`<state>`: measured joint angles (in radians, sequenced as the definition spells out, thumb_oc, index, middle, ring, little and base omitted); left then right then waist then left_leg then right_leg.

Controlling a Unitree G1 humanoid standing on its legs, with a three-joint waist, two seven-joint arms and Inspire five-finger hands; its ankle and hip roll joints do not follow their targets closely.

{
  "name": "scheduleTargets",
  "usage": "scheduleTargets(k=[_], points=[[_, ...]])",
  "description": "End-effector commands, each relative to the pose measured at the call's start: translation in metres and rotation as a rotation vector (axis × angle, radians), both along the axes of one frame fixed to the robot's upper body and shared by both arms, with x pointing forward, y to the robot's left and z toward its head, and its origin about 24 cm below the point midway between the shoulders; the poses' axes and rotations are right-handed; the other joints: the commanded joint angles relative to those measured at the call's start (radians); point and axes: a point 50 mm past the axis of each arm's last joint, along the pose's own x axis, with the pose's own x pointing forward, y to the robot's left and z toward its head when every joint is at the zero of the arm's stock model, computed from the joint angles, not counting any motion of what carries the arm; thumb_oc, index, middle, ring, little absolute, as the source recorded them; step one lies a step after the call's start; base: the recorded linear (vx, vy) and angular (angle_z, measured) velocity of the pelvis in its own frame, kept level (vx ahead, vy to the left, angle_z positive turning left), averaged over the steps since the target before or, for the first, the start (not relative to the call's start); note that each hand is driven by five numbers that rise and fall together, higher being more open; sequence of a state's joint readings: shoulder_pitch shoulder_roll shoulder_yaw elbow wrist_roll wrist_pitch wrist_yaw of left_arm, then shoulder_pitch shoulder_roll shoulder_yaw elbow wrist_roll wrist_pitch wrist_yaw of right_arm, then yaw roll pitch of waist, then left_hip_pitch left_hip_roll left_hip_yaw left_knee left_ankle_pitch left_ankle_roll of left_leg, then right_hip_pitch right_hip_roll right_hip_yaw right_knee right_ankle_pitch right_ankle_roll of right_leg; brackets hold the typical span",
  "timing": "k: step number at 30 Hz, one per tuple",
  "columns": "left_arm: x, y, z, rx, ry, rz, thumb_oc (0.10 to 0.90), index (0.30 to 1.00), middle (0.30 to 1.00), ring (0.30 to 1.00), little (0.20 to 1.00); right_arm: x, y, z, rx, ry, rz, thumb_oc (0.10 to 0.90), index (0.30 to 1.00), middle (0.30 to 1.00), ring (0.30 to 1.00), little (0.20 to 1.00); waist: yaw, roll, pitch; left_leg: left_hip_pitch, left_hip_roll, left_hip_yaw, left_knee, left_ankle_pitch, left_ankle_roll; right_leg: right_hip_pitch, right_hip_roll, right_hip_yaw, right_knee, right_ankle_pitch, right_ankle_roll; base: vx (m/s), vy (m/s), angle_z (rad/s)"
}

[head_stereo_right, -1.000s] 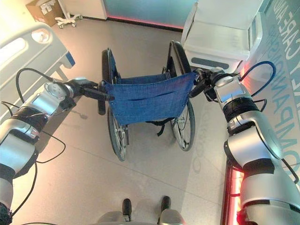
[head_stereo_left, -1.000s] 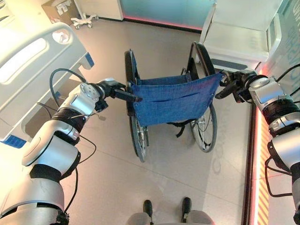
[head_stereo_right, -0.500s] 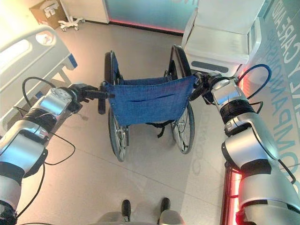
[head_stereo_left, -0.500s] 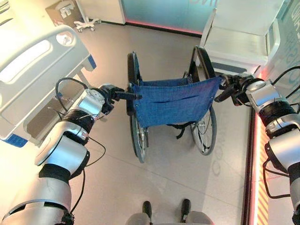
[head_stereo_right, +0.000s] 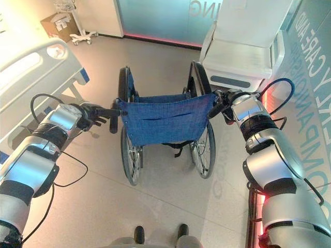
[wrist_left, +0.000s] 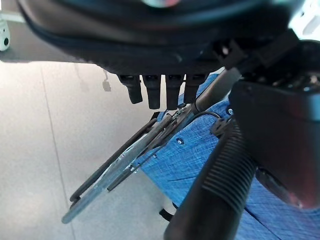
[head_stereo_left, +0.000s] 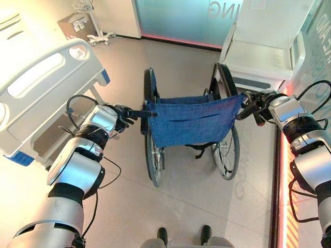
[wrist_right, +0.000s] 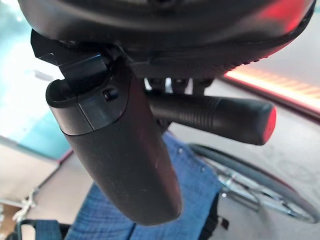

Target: Push the wheelchair next to the bed

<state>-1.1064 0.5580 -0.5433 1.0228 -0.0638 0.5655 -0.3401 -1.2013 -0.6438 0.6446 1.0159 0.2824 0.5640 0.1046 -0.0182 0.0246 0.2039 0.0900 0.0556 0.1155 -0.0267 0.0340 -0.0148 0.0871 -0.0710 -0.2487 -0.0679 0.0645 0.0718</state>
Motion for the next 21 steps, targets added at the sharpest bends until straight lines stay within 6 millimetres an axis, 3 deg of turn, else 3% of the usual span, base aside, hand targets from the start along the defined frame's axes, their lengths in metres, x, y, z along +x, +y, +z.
scheduleTargets(k=[1, 6, 16, 21], points=[[-0.026, 0.044, -0.039, 0.363, 0.231, 0.108, 0.800, 0.900, 0.900, 0.900, 0.900, 0.009, 0.012, 0.051, -0.060, -0.150, 0.059, 0.800, 0.900, 0.900, 0.900, 0.900, 0.025, -0.040, 0.031, -0.052, -0.008, 0.001, 0.074, -0.074, -0.001, -0.043, -0.023, 0.043, 0.117, -0.110, -0.010, 0.00, 0.000, 0.00], [-0.019, 0.036, -0.029, 0.444, 0.245, 0.023, 0.800, 0.900, 0.900, 0.900, 0.900, 0.011, 0.020, 0.053, -0.038, -0.163, 0.077, 0.800, 0.900, 0.900, 0.900, 0.900, 0.021, -0.039, 0.044, -0.058, -0.007, 0.001, 0.082, -0.074, 0.000, -0.049, -0.025, 0.047, 0.124, -0.107, -0.011, -0.01, -0.004, 0.00], [0.002, 0.010, -0.001, 0.651, 0.062, -0.185, 0.800, 0.900, 0.900, 0.900, 0.900, 0.012, 0.027, 0.042, 0.038, -0.154, 0.104, 0.800, 0.900, 0.900, 0.900, 0.900, 0.016, -0.040, 0.050, -0.057, -0.010, 0.001, 0.084, -0.077, 0.001, -0.049, -0.028, 0.053, 0.126, -0.104, -0.010, 0.00, -0.001, 0.00], [0.004, -0.006, -0.005, 0.569, 0.065, -0.223, 0.800, 0.900, 0.900, 0.900, 0.900, 0.013, 0.033, 0.034, 0.072, -0.142, 0.120, 0.800, 0.900, 0.900, 0.900, 0.900, 0.012, -0.039, 0.057, -0.052, -0.009, 0.001, 0.082, -0.077, 0.000, -0.048, -0.025, 0.057, 0.126, -0.104, -0.012, 0.00, 0.000, 0.00]])
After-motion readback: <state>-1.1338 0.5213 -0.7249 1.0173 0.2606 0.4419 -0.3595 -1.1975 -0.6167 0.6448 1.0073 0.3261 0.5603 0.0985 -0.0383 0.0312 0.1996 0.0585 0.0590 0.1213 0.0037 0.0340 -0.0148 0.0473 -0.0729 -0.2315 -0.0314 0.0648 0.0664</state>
